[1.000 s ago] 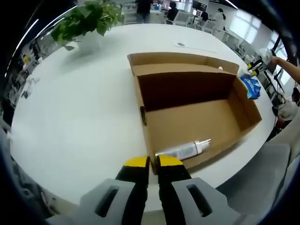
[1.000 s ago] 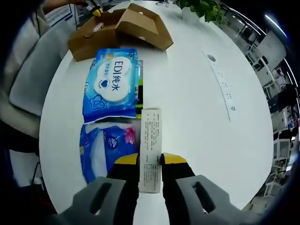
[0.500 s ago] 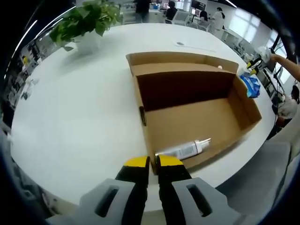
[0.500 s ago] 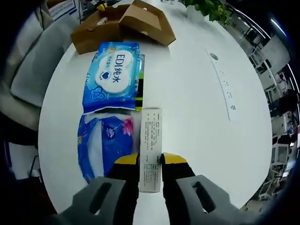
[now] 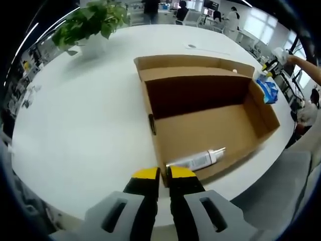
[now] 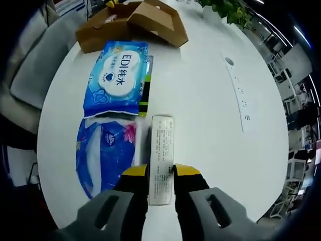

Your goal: Operate the shoe box by opening the lid, removing the specified soft item, and placing it in the target area until the item is outside and the box remains undamaged.

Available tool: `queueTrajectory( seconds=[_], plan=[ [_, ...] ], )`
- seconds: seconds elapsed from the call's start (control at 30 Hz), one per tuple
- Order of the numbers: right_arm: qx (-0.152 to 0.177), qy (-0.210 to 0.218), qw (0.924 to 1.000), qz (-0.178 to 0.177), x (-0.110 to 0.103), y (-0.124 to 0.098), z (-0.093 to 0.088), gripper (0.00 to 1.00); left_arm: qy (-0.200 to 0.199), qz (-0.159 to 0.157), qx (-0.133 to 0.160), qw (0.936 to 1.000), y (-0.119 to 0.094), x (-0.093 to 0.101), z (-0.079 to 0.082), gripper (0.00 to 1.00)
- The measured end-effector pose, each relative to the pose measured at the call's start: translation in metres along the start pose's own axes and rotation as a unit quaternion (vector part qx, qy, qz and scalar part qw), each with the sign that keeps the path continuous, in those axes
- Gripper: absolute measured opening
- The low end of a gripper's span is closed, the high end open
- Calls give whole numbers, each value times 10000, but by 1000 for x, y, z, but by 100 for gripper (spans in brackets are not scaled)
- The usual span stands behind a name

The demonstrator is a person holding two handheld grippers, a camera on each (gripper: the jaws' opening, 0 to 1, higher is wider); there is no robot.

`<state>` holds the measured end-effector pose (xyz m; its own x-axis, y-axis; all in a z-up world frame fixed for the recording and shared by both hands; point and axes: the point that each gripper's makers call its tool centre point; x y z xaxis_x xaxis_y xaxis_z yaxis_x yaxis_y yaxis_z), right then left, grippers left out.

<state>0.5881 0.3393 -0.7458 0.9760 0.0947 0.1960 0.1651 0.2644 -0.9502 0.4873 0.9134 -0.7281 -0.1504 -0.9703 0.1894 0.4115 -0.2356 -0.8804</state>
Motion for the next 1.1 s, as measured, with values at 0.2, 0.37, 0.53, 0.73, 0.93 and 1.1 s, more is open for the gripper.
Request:
queueTrajectory(
  seconds=[0.2,0.37,0.53,0.73,0.93,1.1],
  plan=[
    [-27,26,10000,-23,2,0,-2,17,9,-4,-3,10000,0,1,0,4],
    [-56,86,9999,-55,2,-2,-3,17,57,-2,-5,10000,0,2,1,4],
    [-62,188,9997,-149,4,-6,-3,20,160,-1,9,9999,0,2,2,4],
    [52,390,9985,-382,7,-17,7,24,477,-19,18,9989,-3,5,5,7],
    [166,626,9959,-627,6,-30,20,28,718,-107,65,9973,-8,9,11,12],
    [333,919,9914,-866,1,-44,33,32,1049,-196,134,9942,-16,13,20,16]
  ],
)
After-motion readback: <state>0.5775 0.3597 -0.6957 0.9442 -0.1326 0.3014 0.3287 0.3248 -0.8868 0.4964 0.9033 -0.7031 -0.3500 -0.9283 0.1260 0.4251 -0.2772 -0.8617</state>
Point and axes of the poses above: the point that each gripper's makers call its tool centre point, and the gripper's own axes: y roughly forward along the fingers, x roughly to its right, z roughly out of its top, and after that the axes turned 15 degrees about -y, right-handed
